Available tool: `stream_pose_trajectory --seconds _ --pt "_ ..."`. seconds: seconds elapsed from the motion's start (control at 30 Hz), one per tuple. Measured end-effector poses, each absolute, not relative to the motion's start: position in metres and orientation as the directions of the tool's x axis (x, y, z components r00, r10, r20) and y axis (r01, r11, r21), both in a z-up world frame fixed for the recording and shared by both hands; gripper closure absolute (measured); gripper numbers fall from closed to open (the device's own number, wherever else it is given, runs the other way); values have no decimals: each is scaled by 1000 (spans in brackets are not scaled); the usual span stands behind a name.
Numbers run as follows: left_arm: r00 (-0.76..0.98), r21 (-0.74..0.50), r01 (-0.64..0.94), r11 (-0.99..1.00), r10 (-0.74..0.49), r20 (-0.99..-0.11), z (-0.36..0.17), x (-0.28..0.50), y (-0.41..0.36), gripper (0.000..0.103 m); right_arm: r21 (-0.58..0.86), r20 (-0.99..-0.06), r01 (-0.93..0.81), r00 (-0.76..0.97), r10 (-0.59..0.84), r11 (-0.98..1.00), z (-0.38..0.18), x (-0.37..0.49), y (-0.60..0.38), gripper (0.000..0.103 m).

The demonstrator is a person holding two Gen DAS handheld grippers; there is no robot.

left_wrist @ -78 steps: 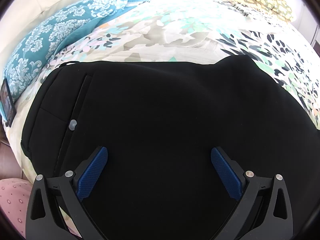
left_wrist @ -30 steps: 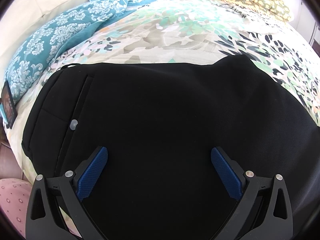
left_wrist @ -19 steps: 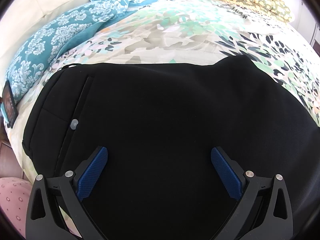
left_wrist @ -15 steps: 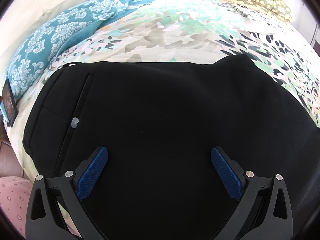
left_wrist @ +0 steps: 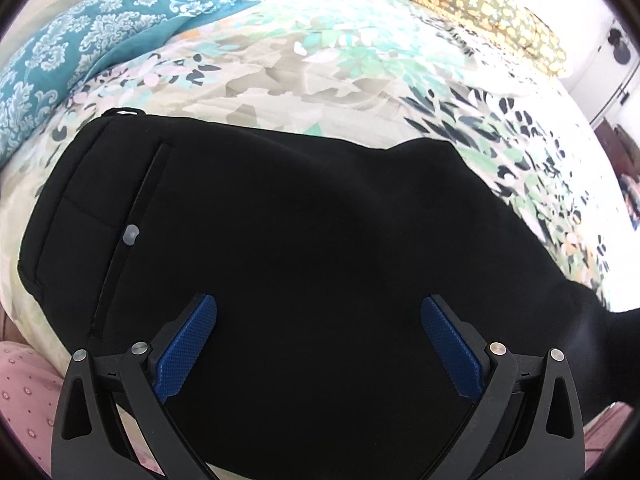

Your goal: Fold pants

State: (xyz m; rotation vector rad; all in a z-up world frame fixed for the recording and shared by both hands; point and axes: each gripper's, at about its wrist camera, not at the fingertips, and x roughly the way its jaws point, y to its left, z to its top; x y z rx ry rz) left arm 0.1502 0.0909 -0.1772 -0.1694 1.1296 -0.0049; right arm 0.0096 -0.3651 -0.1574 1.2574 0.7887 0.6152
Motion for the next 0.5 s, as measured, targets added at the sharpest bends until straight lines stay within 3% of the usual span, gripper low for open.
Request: stream_pose_trajectory --seconds 0.2,0.3,0.37,0.43,0.47,0.5 --pt "450 -177 -89 980 -119 -885 -169 149 97 1 990 -130 22 532 836 140 -185 81 -253 92" --pt "453 -187 -93 978 -125 -883 -167 146 100 1 971 -222 25 470 854 239 -192 109 -201 91" --pt "450 -195 -89 977 -135 -883 -166 145 100 1 926 -342 3 435 833 378 -194 121 -170 89" --pt "450 -197 -81 977 -141 -882 -165 144 100 1 861 -464 0 408 786 508 -197 131 -150 74" --pt "451 -196 -75 978 -142 -881 -164 143 100 1 835 -505 6 404 763 550 -197 134 -144 58" --pt "453 -196 -70 978 -143 -880 -163 141 99 1 832 -505 4 417 755 554 -195 134 -145 52"
